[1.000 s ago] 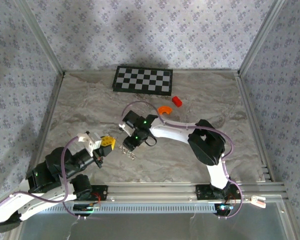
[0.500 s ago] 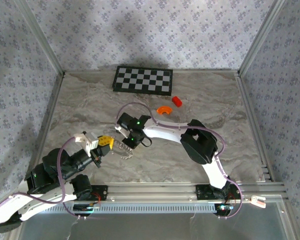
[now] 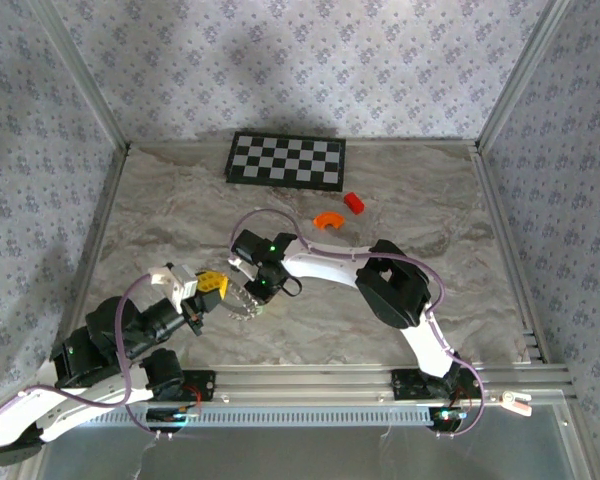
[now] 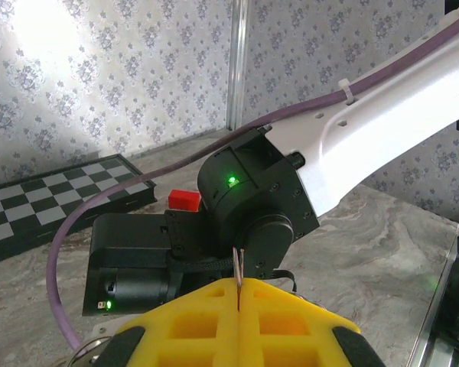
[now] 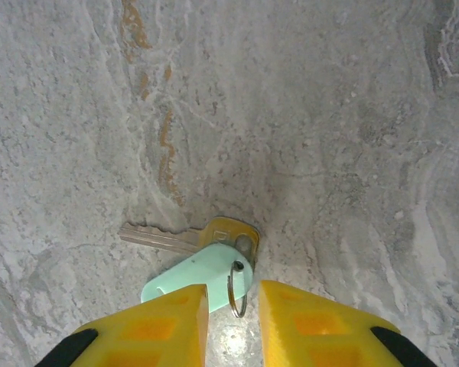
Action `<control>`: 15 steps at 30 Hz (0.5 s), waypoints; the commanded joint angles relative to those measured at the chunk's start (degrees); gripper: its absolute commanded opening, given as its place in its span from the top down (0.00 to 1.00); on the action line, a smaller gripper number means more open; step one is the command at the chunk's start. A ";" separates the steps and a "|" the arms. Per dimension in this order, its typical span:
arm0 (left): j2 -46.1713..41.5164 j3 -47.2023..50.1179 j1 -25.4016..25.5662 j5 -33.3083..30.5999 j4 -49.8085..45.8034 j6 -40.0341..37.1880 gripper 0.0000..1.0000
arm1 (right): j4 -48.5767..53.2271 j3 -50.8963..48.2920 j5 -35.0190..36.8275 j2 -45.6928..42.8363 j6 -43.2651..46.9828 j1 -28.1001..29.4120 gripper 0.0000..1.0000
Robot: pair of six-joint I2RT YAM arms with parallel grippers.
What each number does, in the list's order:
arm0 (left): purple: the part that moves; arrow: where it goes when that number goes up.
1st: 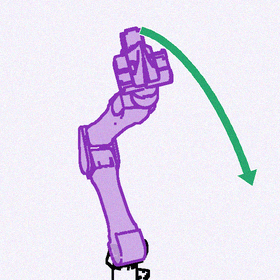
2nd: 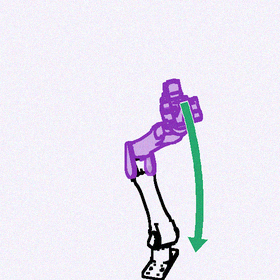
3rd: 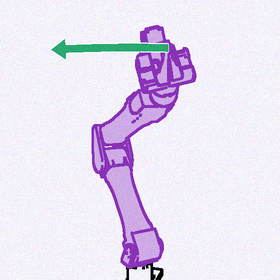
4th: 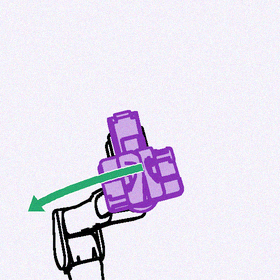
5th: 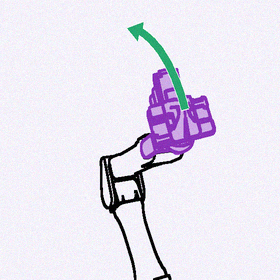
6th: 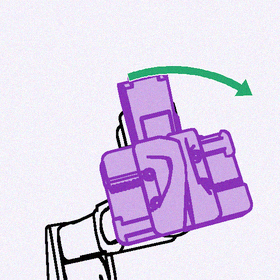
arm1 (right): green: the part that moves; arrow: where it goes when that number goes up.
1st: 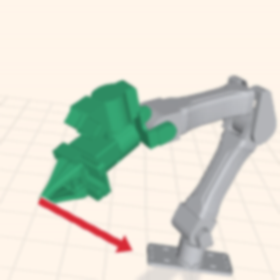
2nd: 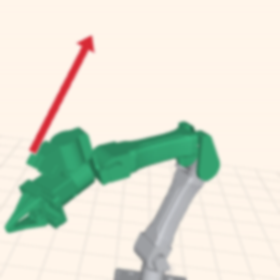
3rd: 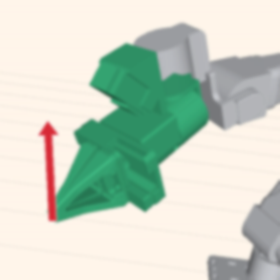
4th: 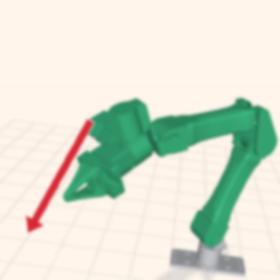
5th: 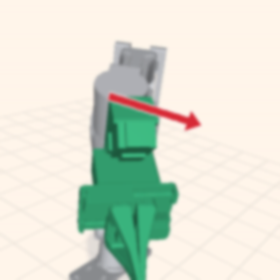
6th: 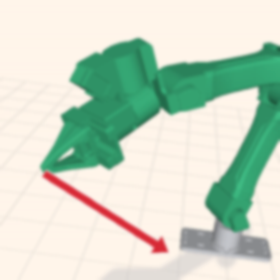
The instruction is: Put the keys on the keyring
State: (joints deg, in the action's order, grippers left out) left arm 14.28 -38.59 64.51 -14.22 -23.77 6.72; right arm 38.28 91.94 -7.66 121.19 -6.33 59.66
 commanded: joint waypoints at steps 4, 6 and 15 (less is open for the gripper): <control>-0.66 -0.26 -0.09 -0.01 3.75 0.08 1.00 | 2.46 1.20 0.72 1.25 1.14 0.02 0.80; -0.69 -0.26 -0.09 -0.06 3.78 0.05 1.00 | 2.33 1.22 0.63 1.25 1.31 0.00 0.82; -0.66 -0.26 -0.09 -0.11 3.64 -0.02 1.00 | 2.83 1.13 0.72 1.16 1.91 -0.08 0.90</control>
State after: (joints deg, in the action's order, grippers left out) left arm 14.28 -38.37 64.51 -14.20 -23.79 6.72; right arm 38.92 91.98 -7.64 121.30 -5.23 59.66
